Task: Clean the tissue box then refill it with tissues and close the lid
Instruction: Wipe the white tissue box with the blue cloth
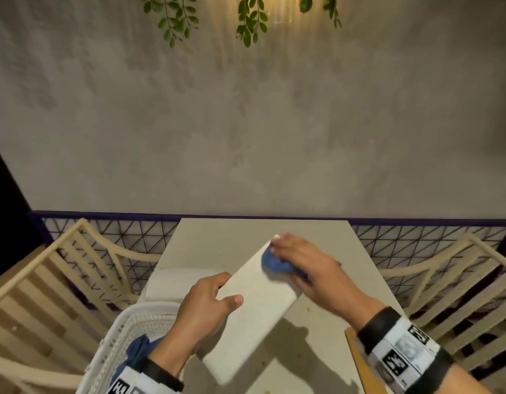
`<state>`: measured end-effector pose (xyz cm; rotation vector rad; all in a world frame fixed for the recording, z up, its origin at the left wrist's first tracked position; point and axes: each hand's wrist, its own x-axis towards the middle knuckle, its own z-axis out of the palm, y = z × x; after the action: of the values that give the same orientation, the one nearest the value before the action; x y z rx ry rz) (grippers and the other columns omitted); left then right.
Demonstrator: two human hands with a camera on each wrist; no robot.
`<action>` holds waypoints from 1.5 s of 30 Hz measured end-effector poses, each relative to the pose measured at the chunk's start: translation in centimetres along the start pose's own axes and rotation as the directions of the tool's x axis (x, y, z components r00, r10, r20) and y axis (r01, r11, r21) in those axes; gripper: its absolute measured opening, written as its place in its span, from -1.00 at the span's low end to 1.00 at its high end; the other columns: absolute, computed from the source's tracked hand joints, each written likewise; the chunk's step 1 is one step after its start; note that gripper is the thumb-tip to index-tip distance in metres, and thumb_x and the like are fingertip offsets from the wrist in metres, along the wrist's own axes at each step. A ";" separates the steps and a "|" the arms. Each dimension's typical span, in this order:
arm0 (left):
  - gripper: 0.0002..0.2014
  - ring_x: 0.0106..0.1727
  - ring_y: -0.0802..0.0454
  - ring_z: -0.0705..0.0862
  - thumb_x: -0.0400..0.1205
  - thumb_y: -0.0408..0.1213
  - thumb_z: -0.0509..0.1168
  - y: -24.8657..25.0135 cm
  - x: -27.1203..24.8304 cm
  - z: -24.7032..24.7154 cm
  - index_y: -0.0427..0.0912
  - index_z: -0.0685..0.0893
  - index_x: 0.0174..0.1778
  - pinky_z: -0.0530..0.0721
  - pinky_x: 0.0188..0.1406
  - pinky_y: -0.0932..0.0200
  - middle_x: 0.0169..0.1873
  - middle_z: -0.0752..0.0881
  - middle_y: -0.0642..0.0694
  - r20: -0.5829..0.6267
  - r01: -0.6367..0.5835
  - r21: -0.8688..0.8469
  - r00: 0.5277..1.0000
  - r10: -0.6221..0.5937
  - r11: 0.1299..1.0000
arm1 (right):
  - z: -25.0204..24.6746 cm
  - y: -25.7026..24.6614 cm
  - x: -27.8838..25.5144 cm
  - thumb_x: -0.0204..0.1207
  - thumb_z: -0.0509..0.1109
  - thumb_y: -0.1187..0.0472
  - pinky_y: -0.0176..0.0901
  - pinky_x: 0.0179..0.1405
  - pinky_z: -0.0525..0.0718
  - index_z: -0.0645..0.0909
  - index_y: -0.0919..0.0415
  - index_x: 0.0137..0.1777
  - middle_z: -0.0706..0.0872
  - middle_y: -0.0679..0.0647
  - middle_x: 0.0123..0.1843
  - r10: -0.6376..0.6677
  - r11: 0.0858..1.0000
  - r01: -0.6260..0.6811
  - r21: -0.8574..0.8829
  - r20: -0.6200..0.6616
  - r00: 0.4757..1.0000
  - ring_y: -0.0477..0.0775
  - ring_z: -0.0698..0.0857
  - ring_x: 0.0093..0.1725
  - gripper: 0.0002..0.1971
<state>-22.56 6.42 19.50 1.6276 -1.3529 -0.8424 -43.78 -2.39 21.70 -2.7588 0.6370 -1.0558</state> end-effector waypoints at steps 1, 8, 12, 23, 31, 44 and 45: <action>-0.86 -0.16 -0.01 0.78 0.29 -0.16 0.37 0.0 -0.1 0.1 0.13 0.77 -0.29 0.70 0.07 -0.09 -0.30 0.84 0.11 -0.006 0.002 -0.017 1.000 -0.003 1.000 | -0.2 -0.4 0.8 0.59 0.27 0.22 -0.02 0.43 0.38 0.61 0.25 0.29 0.61 0.17 0.38 0.074 0.997 -0.074 0.005 -0.068 0.995 -0.12 0.34 0.48 -0.69; -0.84 -0.15 -0.04 0.80 0.31 -0.11 0.36 -0.5 -0.4 -0.1 0.21 0.77 -0.26 0.70 0.04 -0.08 -0.32 0.85 0.12 -0.032 0.000 -0.036 0.999 -0.001 0.999 | 0.5 -0.8 0.6 0.62 0.16 0.10 -0.04 0.48 0.35 0.62 0.18 0.30 0.57 0.15 0.43 -0.057 0.998 0.055 0.021 0.090 0.994 0.07 0.38 0.49 -0.64; -0.72 -0.02 -0.15 0.78 0.20 0.03 0.37 -0.7 -0.2 0.6 0.12 0.75 -0.19 0.70 0.13 -0.28 -0.23 0.85 0.00 -0.076 -0.032 -0.053 0.997 0.028 0.998 | 2.6 -3.9 2.3 0.53 0.27 0.26 0.06 0.25 0.46 0.69 0.33 0.14 0.70 0.30 0.21 -0.137 0.990 0.135 0.031 0.068 0.988 0.20 0.55 0.27 -0.74; -0.64 -0.12 -0.14 0.80 0.14 0.14 0.32 -2.1 -1.1 -0.2 0.17 0.75 -0.18 0.69 0.06 -0.27 -0.28 0.86 0.04 -0.065 -0.021 -0.059 0.998 0.017 0.998 | 0.7 -2.7 -1.7 0.60 0.30 0.27 -0.06 0.46 0.38 0.62 0.20 0.26 0.60 0.14 0.39 -0.249 0.967 0.229 0.110 0.241 0.938 0.08 0.44 0.46 -0.74; -0.66 -0.19 -0.06 0.76 0.16 0.11 0.36 -1.7 -2.0 -0.1 0.10 0.77 -0.20 0.69 -0.04 -0.16 -0.29 0.86 -0.01 -0.053 -0.073 -0.118 0.996 0.067 0.990 | -0.9 -3.7 -0.2 0.55 0.26 0.28 -0.15 0.41 0.38 0.65 0.24 0.19 0.65 0.19 0.31 -0.254 0.967 0.246 0.066 0.170 0.952 0.13 0.47 0.39 -0.73; -0.71 -0.44 0.29 0.66 0.10 0.03 0.46 -0.8 -3.6 -0.5 -0.06 0.83 -0.38 0.51 -0.48 0.47 -0.50 0.77 0.00 -0.018 -0.166 -0.399 0.985 0.174 0.902 | -3.6 -2.7 1.2 0.56 0.28 0.11 -0.42 0.22 0.54 0.56 -0.05 0.29 0.64 -0.22 0.30 0.296 0.710 -0.275 0.648 0.080 0.952 -0.21 0.61 0.29 -0.69; -0.73 -0.44 0.27 0.65 0.10 0.02 0.47 -0.8 -3.7 -0.7 -0.03 0.82 -0.38 0.50 -0.49 0.46 -0.51 0.75 -0.02 -0.016 -0.174 -0.418 0.983 0.184 0.892 | -4.0 -2.8 1.4 0.56 0.28 0.07 -0.38 0.21 0.56 0.55 -0.03 0.31 0.64 -0.19 0.32 0.261 0.710 -0.264 0.653 0.104 0.960 -0.15 0.63 0.28 -0.68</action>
<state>-22.34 10.23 19.03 1.1451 -1.2139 -0.9650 -44.52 -0.35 26.28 -1.9797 0.5013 -0.9659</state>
